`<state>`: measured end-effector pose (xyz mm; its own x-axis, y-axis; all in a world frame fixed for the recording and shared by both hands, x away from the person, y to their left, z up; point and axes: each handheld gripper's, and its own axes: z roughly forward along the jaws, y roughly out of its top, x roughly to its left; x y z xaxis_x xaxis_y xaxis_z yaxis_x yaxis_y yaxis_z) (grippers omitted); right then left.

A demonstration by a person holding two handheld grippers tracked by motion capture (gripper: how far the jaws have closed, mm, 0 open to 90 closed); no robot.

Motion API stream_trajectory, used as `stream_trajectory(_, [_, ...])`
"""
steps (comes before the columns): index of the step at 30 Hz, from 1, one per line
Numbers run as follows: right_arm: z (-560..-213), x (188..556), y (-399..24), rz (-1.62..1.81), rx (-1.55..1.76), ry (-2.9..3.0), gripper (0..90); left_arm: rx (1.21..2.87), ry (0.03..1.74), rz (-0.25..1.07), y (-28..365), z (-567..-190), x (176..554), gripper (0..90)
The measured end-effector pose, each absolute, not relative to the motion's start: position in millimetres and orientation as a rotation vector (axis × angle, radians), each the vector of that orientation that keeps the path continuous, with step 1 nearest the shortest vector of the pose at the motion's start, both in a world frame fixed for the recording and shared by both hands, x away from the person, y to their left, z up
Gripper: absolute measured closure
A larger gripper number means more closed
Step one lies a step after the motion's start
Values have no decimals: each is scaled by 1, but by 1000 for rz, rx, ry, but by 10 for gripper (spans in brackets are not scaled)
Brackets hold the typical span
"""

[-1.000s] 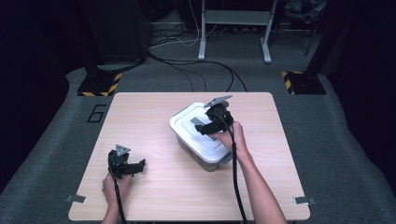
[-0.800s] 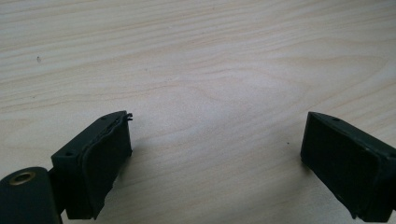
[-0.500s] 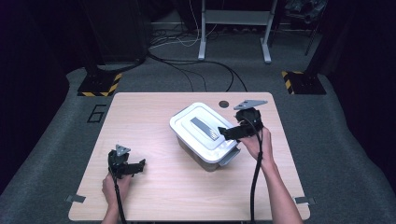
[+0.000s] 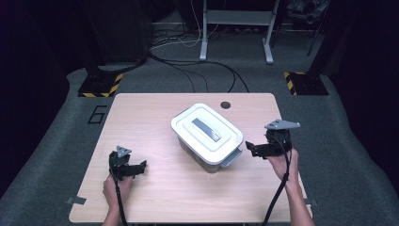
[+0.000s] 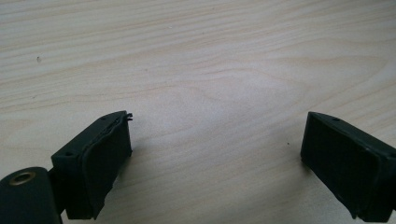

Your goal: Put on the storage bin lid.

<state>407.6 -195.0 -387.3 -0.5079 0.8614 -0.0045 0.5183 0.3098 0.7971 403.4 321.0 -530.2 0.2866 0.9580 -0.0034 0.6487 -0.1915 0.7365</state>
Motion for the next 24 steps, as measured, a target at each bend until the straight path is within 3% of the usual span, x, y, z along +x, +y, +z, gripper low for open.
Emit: stream_trajectory(24, [-513, 368, -249, 924, 1483, 2095, 0, 1930, 1436, 621, 321, -530, 403, 80])
